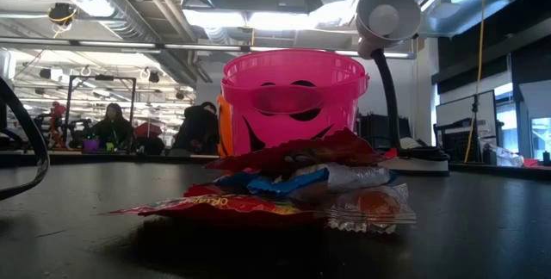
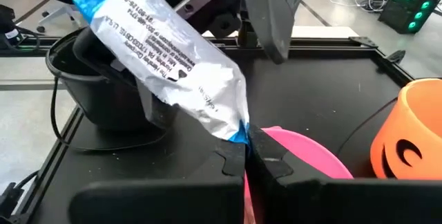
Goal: Sort candy
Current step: Put the white chocolate into the black bucket, then put the red candy into the orange bucket
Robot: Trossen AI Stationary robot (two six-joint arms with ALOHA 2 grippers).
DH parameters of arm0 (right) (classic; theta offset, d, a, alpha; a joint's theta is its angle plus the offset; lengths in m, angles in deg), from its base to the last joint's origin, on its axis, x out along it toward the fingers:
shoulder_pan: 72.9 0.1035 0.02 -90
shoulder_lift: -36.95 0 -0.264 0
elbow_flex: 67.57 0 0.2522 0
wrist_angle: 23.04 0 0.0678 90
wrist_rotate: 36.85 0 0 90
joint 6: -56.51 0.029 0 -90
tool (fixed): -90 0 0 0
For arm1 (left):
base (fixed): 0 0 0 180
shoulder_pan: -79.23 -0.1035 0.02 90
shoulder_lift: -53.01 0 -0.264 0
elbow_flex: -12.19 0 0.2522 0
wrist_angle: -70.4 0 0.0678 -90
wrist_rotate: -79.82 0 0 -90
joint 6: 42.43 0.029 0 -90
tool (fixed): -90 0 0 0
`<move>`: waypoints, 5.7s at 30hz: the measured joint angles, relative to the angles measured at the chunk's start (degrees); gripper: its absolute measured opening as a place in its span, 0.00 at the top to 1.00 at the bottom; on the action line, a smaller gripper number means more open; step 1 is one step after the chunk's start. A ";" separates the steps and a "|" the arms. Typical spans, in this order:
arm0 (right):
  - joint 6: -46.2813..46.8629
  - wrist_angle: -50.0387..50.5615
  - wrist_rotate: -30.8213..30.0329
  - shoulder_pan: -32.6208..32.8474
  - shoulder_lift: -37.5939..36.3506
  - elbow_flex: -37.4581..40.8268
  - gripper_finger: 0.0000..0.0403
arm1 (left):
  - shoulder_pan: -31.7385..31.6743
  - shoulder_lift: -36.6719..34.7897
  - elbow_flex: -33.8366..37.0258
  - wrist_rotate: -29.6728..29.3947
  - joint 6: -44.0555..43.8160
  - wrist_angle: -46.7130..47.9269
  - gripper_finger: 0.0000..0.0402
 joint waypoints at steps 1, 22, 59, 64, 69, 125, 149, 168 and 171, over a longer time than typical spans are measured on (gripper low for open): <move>0.00 0.00 0.00 0.07 0.00 0.00 1.00 | 0.00 0.00 0.00 0.00 0.00 -0.07 0.37; 0.13 0.42 1.36 0.09 0.00 0.00 0.99 | 0.83 0.00 0.00 0.70 1.40 -0.18 0.84; -3.34 5.40 -9.26 6.51 -5.07 0.00 0.60 | 38.29 -6.12 0.00 -60.53 0.63 16.61 0.93; -3.32 5.35 -9.25 6.51 -5.07 0.00 0.60 | 42.49 -6.13 0.00 -60.81 -6.76 13.70 0.93; -3.32 5.33 -9.25 6.51 -5.07 0.00 0.60 | 49.16 -7.93 0.00 -58.38 -12.75 9.11 0.93; 7.64 23.02 2.67 6.54 -9.60 0.00 0.60 | 27.63 -24.76 9.16 7.45 -86.40 56.67 0.62; 21.42 37.14 8.11 13.65 -6.00 1.44 0.60 | 13.93 -24.56 3.48 -3.23 -46.33 43.92 0.58; -8.26 5.37 3.24 10.56 18.95 1.44 0.60 | 8.89 -20.26 3.52 -1.98 -39.15 32.81 0.58; -9.60 2.96 3.38 10.58 21.05 1.44 0.60 | 8.81 -20.26 3.52 -1.97 -39.19 32.42 0.58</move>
